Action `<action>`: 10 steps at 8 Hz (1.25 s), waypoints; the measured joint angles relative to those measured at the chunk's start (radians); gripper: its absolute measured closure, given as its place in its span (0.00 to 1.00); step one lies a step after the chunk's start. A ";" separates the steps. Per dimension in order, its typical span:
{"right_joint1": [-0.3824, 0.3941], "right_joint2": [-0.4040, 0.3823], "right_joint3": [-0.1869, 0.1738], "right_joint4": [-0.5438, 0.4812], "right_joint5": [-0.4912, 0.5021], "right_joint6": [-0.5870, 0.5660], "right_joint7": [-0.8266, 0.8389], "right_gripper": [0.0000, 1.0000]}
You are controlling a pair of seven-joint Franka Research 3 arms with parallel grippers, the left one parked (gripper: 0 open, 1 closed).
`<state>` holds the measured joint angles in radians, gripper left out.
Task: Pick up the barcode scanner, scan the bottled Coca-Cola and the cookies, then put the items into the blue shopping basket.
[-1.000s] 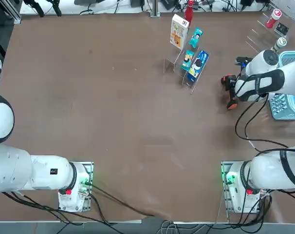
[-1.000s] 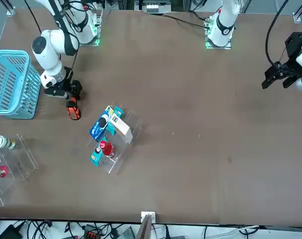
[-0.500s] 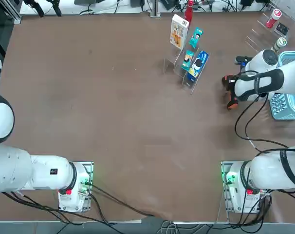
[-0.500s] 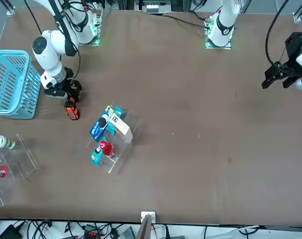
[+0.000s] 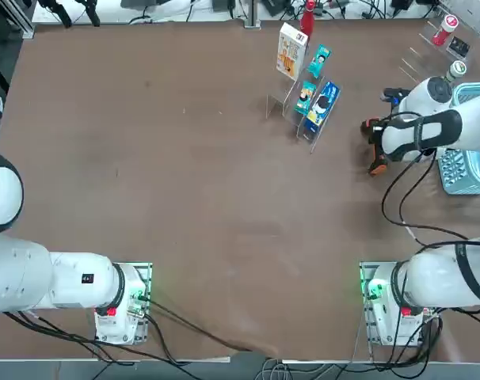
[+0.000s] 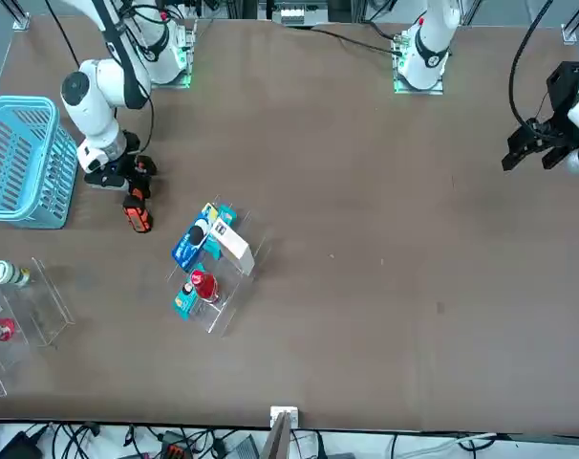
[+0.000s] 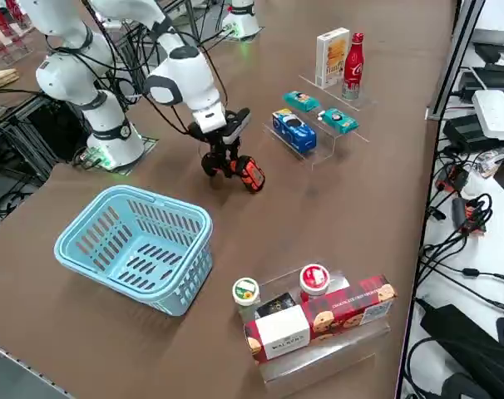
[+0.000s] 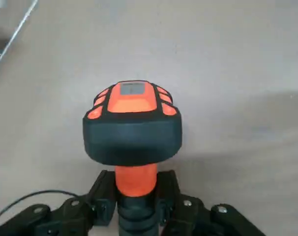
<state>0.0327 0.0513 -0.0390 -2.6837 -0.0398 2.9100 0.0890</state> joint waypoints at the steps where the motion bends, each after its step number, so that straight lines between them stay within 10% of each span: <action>1: 0.003 -0.022 0.000 0.058 0.000 -0.119 -0.018 0.56; 4: 0.006 -0.155 0.000 0.316 0.069 -0.594 -0.048 0.56; 6: 0.022 -0.193 0.000 0.479 0.289 -0.828 -0.118 0.56; 10: 0.001 -0.110 -0.066 0.513 0.788 -0.868 -0.399 0.56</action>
<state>0.0335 -0.0584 -0.1048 -2.1707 0.7482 2.0421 -0.3102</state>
